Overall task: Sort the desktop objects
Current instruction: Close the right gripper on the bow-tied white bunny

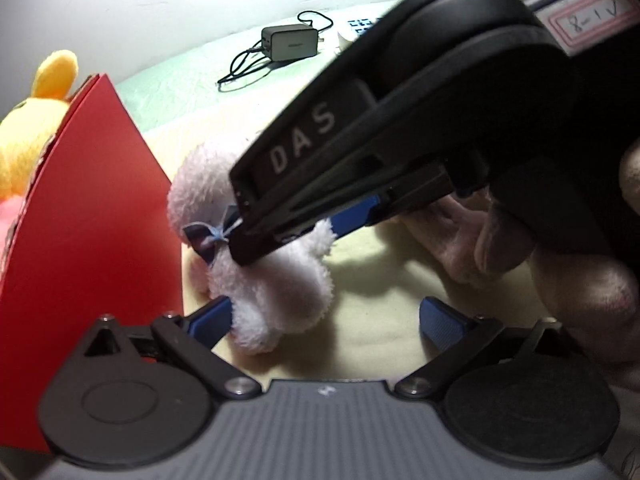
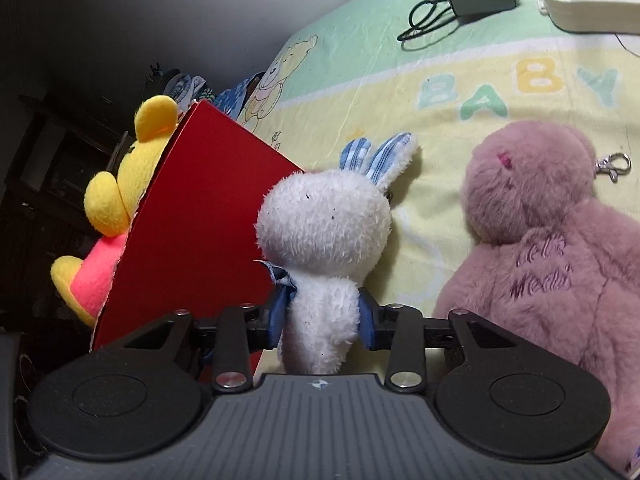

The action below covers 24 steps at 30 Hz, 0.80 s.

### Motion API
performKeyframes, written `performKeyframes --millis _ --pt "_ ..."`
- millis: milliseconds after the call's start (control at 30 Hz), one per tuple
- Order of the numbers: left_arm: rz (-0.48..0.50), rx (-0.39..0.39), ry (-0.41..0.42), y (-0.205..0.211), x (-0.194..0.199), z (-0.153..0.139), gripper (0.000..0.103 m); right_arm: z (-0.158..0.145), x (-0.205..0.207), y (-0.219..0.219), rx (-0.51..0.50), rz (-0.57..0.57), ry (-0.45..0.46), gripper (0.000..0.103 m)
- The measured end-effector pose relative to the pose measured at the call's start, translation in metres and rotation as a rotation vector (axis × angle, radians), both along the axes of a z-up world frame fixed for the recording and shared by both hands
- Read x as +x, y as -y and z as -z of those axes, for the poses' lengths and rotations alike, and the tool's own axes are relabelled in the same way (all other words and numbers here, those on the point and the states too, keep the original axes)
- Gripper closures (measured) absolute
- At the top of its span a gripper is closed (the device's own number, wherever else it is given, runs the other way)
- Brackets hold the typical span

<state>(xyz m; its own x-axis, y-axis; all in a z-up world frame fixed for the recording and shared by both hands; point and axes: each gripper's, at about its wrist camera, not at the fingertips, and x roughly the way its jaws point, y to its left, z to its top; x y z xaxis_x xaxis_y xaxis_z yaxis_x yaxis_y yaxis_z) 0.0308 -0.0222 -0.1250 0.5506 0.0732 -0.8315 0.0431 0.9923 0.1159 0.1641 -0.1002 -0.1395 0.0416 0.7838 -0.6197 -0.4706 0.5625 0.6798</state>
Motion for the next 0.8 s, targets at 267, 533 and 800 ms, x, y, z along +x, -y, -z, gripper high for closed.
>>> performKeyframes --millis 267,533,800 --pt "0.083 -0.099 0.026 -0.005 -0.029 -0.021 0.003 -0.007 -0.030 0.020 0.005 0.001 -0.030 0.073" --pt "0.171 -0.183 0.047 -0.004 -0.059 -0.044 0.002 -0.017 -0.068 0.056 0.032 0.056 -0.056 0.075" --pt "0.129 -0.291 0.006 -0.015 -0.051 -0.030 0.002 -0.005 -0.085 0.079 0.079 0.200 -0.107 0.055"
